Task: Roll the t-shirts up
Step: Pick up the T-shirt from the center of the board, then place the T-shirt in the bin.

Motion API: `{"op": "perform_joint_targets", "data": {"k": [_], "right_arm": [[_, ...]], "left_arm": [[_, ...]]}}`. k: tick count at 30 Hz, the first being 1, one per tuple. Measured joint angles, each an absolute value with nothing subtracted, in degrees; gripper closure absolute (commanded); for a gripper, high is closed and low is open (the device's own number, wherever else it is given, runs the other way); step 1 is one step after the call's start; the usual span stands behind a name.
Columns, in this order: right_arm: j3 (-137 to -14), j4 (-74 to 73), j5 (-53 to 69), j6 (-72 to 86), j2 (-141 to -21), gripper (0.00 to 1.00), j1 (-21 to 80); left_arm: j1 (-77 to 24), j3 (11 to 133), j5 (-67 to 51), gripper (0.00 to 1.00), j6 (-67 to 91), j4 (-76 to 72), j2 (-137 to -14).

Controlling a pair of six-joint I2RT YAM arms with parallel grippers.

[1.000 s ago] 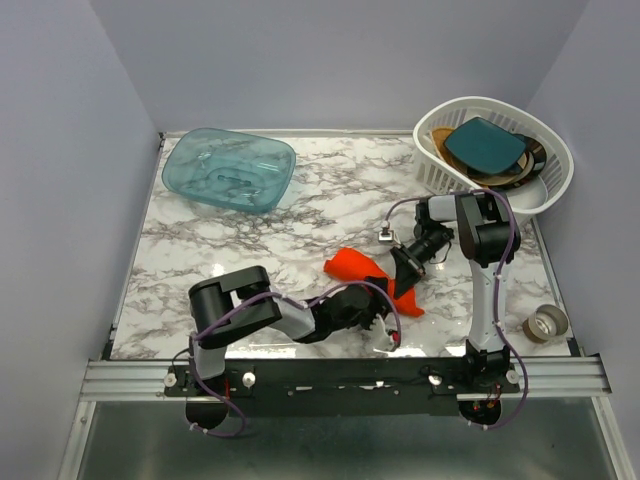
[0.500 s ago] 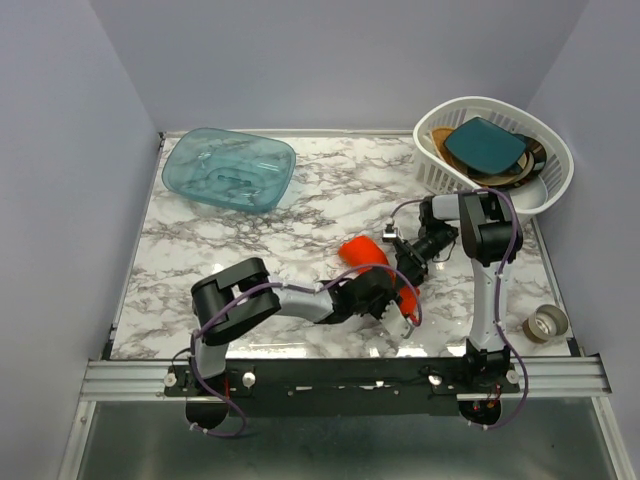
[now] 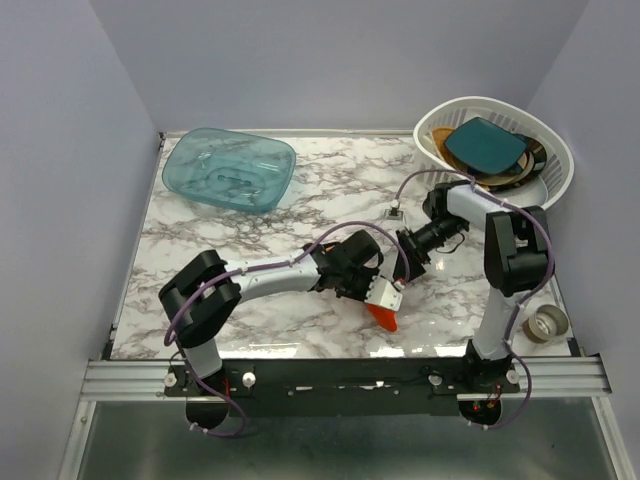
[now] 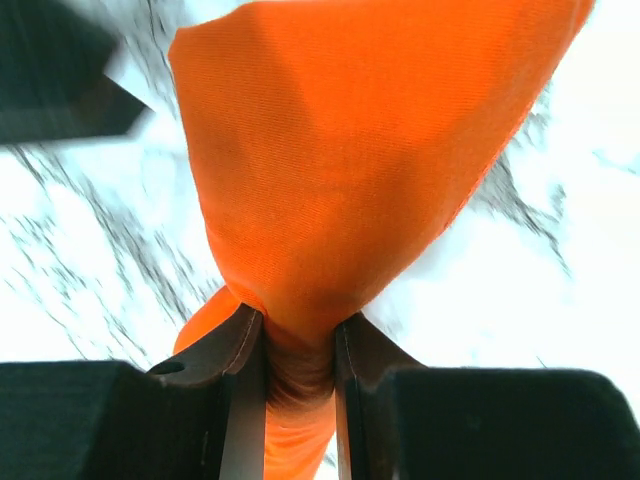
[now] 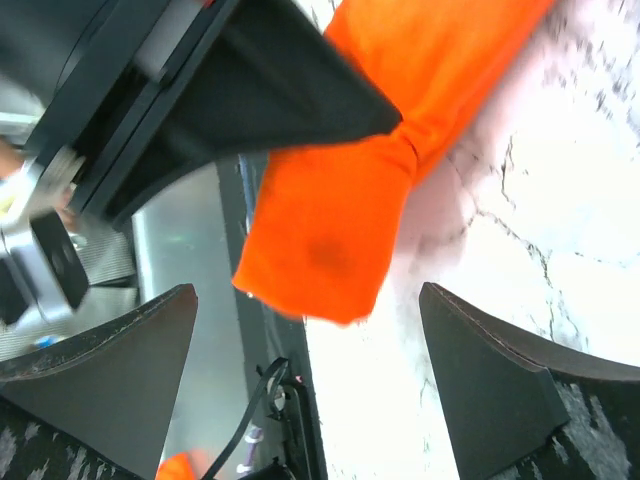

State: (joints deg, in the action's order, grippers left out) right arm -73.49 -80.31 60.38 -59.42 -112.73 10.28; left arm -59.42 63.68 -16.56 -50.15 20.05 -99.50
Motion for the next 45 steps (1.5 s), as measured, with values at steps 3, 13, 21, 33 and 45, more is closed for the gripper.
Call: {"op": "perform_joint_targets", "data": {"k": [3, 13, 21, 33, 45], "right_arm": [[-73.36, -79.53, 60.27, -58.43, -107.37, 0.0, 10.28], [-72.73, -78.63, 58.06, -53.95, -92.55, 0.0, 10.28], [-72.55, -77.78, 53.1, -52.21, -80.62, 0.0, 10.28], [-74.37, -77.58, 47.66, -48.27, -73.49, 0.0, 10.28], [-76.82, -77.69, 45.56, -40.01, -79.57, 0.0, 9.39]], "left_arm": [[-57.3, 65.98, -19.59, 1.0, -47.9, 26.5, -98.43], [-51.99, 70.91, -25.5, 1.0, -42.46, 39.7, -98.21], [-48.01, 74.72, -20.1, 1.0, -40.27, 44.03, -93.14], [-28.42, 104.38, -7.03, 1.0, -38.94, 48.38, -98.5], [-13.17, 131.7, 1.54, 1.0, -47.37, 51.13, -121.38]]}}
